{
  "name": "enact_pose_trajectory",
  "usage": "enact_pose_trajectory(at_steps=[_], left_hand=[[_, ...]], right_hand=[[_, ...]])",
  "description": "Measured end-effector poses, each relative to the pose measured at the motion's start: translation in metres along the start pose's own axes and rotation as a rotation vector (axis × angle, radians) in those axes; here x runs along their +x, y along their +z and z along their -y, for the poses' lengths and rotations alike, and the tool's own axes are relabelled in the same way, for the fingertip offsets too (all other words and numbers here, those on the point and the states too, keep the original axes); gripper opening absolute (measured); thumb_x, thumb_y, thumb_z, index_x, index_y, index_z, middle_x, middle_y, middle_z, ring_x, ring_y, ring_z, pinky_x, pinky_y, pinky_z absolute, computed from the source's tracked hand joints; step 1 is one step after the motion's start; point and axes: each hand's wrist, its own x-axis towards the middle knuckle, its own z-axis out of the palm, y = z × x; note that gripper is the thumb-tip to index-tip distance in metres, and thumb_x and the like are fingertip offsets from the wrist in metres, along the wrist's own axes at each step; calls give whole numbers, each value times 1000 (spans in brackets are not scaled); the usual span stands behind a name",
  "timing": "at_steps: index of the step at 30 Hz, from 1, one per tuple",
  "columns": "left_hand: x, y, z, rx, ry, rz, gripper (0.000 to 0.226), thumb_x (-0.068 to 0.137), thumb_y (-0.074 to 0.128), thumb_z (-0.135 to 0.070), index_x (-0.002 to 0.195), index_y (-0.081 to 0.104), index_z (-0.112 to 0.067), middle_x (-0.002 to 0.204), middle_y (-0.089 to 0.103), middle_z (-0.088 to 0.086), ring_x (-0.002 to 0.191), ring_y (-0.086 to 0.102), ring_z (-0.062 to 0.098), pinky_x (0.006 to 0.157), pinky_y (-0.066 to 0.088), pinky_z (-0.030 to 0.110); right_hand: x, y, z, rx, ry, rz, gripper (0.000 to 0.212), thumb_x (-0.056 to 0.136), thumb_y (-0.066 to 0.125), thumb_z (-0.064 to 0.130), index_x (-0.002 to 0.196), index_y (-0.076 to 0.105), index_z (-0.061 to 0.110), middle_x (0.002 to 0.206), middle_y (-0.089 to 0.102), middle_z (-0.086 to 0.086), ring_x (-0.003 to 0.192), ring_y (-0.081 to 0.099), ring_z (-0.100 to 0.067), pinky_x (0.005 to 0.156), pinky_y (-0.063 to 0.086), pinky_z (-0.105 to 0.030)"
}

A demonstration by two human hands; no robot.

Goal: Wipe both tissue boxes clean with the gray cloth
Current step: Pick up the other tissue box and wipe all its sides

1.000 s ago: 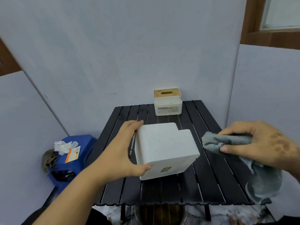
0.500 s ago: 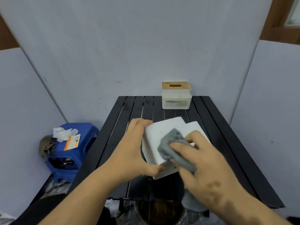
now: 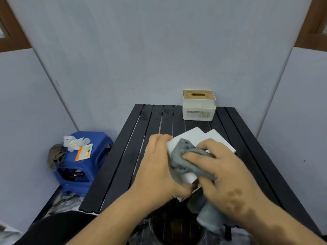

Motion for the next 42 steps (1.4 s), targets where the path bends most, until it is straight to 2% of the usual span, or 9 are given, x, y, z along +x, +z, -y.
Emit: enact_pose_trajectory(at_steps=[2,6,14,20,27,32,34,38,42], left_hand=[[-1,0,1,26,11,-3,96,45,85,-49,126,38,-27,121,30,-20,115,41,-1,84,42,14],[-4,1,-1,80,23,6,97,49,93,-50,124,34,-36,121,27,-28,119,36,-4,87,39,14],[-5,3,0,-1,-18,-27,93,40,85,-47,119,38,-32,117,32,-27,111,45,-2,81,44,13],[-10,8,-5,98,35,-32,100,45,92,-53,122,30,-40,121,27,-26,120,33,-4,91,37,14],[-12,12,-1,26,31,-88,94,46,94,-36,120,37,-34,121,34,-25,116,45,1,86,48,19],[-13,12,-4,83,52,-45,105,47,93,-51,127,26,-40,129,22,-31,125,30,-7,93,36,12],[-14,14,-6,96,54,-37,105,47,92,-53,124,20,-47,131,20,-31,126,29,-7,94,36,13],[-14,13,-4,28,30,-70,95,43,88,-42,120,33,-38,124,29,-29,118,42,-3,85,45,15],[-15,11,-1,38,50,-64,100,47,94,-44,126,34,-37,128,30,-27,123,40,-3,90,42,12]], right_hand=[[4,-8,-27,37,69,-49,35,83,62,9,108,72,31,97,55,2,85,58,-17,72,54,-32],[9,-28,-78,43,426,-196,31,84,75,11,111,73,27,96,55,12,90,59,-10,77,39,1],[8,4,-5,-32,35,-11,35,84,56,22,114,70,31,94,52,4,82,53,-17,62,52,-36],[18,-17,-67,-13,406,-212,28,86,72,21,114,73,22,98,53,7,90,59,-16,81,51,-33],[16,3,-4,-34,0,-22,29,85,58,23,110,72,27,92,52,2,77,51,-13,59,50,-32],[27,-16,-60,-7,334,-198,26,87,73,21,112,74,28,97,52,6,89,57,-15,81,51,-36],[27,-14,-57,-86,416,-199,23,89,70,23,112,74,24,96,50,4,87,56,-18,78,48,-32],[20,5,-4,-101,105,-100,23,83,64,18,105,72,21,90,48,0,73,50,-18,56,49,-34],[26,0,-21,-29,77,-68,26,85,66,25,110,74,29,91,52,1,80,54,-16,67,52,-35]])
